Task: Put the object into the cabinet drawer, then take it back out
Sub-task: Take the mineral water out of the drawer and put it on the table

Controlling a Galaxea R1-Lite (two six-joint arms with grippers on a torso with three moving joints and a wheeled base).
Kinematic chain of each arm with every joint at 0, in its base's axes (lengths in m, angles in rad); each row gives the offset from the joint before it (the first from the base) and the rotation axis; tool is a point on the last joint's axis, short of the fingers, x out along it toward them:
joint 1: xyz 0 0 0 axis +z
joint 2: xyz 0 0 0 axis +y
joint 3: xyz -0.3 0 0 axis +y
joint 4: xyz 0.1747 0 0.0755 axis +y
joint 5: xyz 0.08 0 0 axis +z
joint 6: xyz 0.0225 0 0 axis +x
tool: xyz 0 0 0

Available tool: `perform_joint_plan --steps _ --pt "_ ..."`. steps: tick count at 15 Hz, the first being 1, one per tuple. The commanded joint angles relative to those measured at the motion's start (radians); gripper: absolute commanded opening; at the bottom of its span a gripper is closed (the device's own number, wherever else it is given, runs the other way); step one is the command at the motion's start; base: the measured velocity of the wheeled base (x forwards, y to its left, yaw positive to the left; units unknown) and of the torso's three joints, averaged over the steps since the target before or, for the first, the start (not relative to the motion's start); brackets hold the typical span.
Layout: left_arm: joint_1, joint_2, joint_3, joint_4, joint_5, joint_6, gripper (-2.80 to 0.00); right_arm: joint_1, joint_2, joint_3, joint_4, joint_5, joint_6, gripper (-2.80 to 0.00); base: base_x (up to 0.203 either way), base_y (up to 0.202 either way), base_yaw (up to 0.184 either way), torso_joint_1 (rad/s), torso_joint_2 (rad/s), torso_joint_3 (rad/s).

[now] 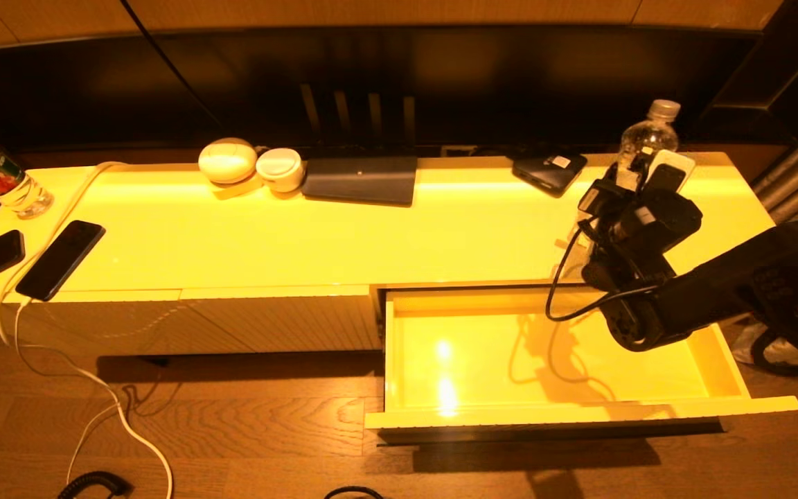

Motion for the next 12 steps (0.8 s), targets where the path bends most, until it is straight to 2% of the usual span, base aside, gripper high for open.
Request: perform_joint_plan --steps 1,8,9,12 --pt "0.0 0.0 0.003 -0.001 0.001 0.0 -2.8 -0.01 0.061 -0.018 -0.01 -0.001 -0.004 -2.8 0.0 0.0 0.0 0.0 0.0 0.0" --pt "0.0 0.0 0.002 -0.001 0.001 0.0 -2.8 -0.022 0.088 -0.064 -0.01 0.002 -0.061 -2.8 0.0 0.0 0.0 0.0 0.0 0.0" --pt "0.0 0.0 0.002 -0.001 0.001 0.0 -2.8 -0.023 0.077 -0.065 -0.01 0.001 -0.065 0.0 0.0 0.0 0.0 0.0 0.0 0.0" --pt "0.0 0.0 0.002 -0.001 0.001 0.0 -2.8 -0.023 0.031 -0.065 -0.01 0.004 -0.067 0.0 0.0 0.0 0.0 0.0 0.0 0.0"
